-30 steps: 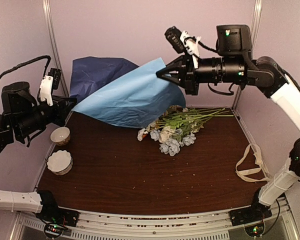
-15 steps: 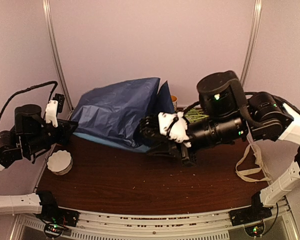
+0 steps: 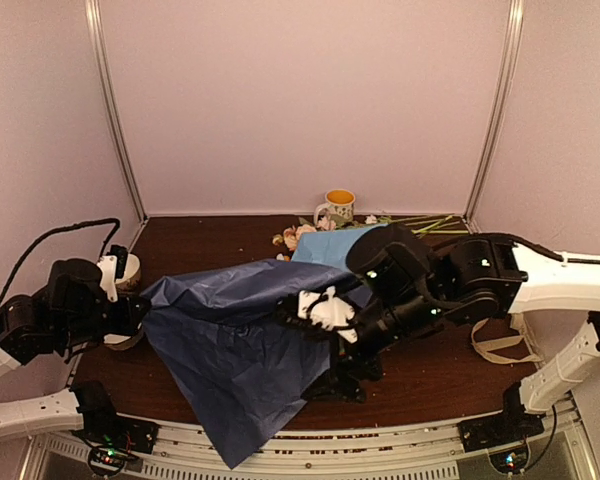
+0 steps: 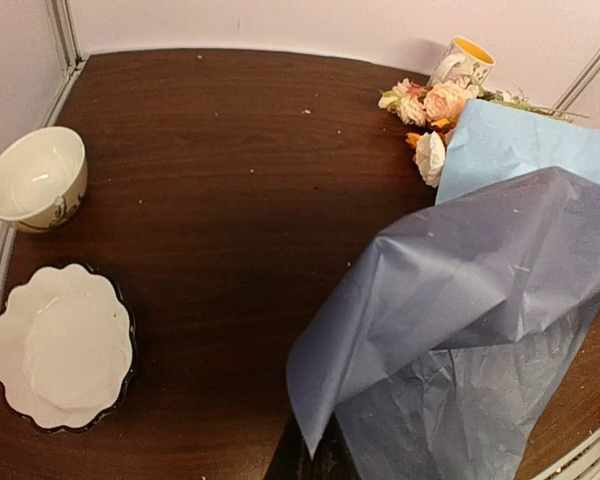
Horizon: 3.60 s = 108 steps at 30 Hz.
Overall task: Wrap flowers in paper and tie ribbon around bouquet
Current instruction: Unfold the folded wrapping paper at the center of the board.
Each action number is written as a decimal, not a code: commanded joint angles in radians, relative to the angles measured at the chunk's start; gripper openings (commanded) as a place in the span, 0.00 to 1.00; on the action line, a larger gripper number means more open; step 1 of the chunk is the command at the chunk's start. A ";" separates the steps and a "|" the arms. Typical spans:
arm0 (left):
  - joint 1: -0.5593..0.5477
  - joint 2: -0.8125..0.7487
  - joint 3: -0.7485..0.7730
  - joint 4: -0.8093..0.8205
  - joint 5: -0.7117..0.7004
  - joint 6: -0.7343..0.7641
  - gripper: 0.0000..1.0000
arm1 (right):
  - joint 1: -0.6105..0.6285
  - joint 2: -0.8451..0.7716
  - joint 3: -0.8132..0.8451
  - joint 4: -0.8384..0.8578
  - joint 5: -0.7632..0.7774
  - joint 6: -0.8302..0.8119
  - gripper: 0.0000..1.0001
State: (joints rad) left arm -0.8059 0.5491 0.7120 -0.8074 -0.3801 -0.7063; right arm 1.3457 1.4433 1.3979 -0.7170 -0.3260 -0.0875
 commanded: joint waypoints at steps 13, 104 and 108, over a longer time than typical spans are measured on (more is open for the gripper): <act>0.005 -0.086 -0.114 -0.007 0.050 -0.126 0.00 | -0.714 -0.159 -0.560 0.470 0.247 0.771 0.91; 0.517 1.087 0.412 0.390 0.826 0.545 0.98 | -0.826 -0.144 -0.519 0.067 0.235 0.410 0.00; 0.520 1.224 0.519 0.436 1.063 0.653 0.90 | -0.826 -0.096 -0.510 0.079 0.231 0.394 0.00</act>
State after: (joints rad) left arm -0.2806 1.6775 1.1133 -0.5140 0.3882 -0.1741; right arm 0.5228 1.3102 0.8734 -0.6685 -0.1276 0.3344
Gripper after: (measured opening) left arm 0.942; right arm 0.001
